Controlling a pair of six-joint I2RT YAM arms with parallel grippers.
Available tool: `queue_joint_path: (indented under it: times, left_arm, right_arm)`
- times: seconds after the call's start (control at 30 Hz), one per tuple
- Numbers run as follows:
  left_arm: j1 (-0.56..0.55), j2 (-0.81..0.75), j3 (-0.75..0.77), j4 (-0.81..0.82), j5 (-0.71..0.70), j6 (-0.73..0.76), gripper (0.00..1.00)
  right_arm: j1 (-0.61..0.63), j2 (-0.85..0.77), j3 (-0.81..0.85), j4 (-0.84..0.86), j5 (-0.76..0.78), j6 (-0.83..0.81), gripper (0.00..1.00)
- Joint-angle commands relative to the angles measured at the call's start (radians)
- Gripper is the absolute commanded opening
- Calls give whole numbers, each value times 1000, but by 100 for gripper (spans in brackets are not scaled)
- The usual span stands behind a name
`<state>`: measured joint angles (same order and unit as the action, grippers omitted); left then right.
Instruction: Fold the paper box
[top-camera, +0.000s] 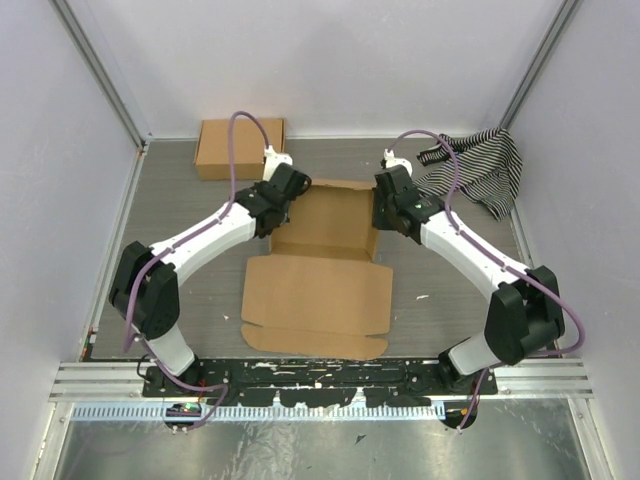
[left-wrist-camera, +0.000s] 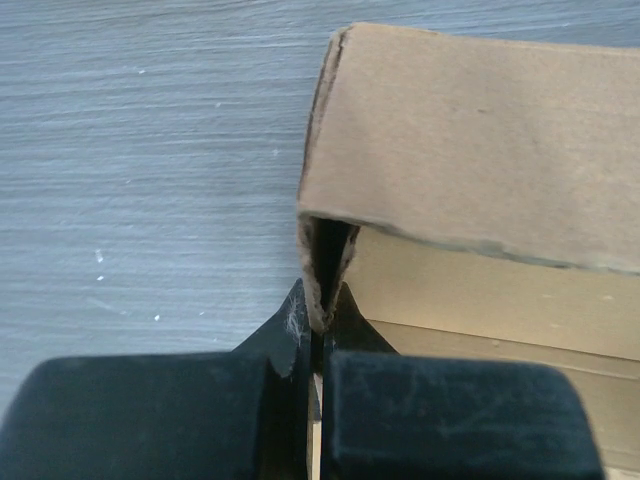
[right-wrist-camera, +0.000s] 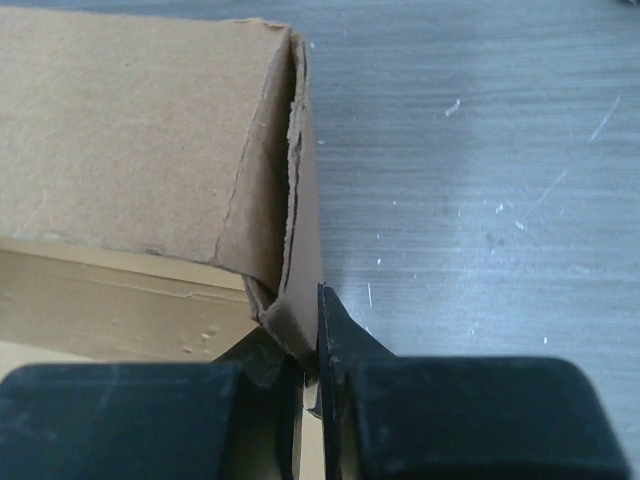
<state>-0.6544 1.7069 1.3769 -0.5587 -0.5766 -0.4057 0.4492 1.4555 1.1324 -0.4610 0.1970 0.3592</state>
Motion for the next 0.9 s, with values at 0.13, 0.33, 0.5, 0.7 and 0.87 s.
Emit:
queue_joint_path:
  times: [0.13,0.33,0.5,0.7,0.87]
  left_arm:
    - [-63,-23,-89,-138,-335,24,0]
    - [-73,18,-49,-170,-343,55,1]
    - [-70,5,-9,-217,-182,13,36]
    - [-69,-10,36,-310,-102,-29,53]
    - [-68,-55,75,-368,-64,-47,53]
  right_arm:
    - [-11,67,150,-190,130,211,1]
    - [-8,97,173,-225,71,264,1]
    - [-6,127,193,-245,32,283,2]
    - [-7,163,210,-268,-13,303,3]
    - [-7,190,246,-283,-39,295,38]
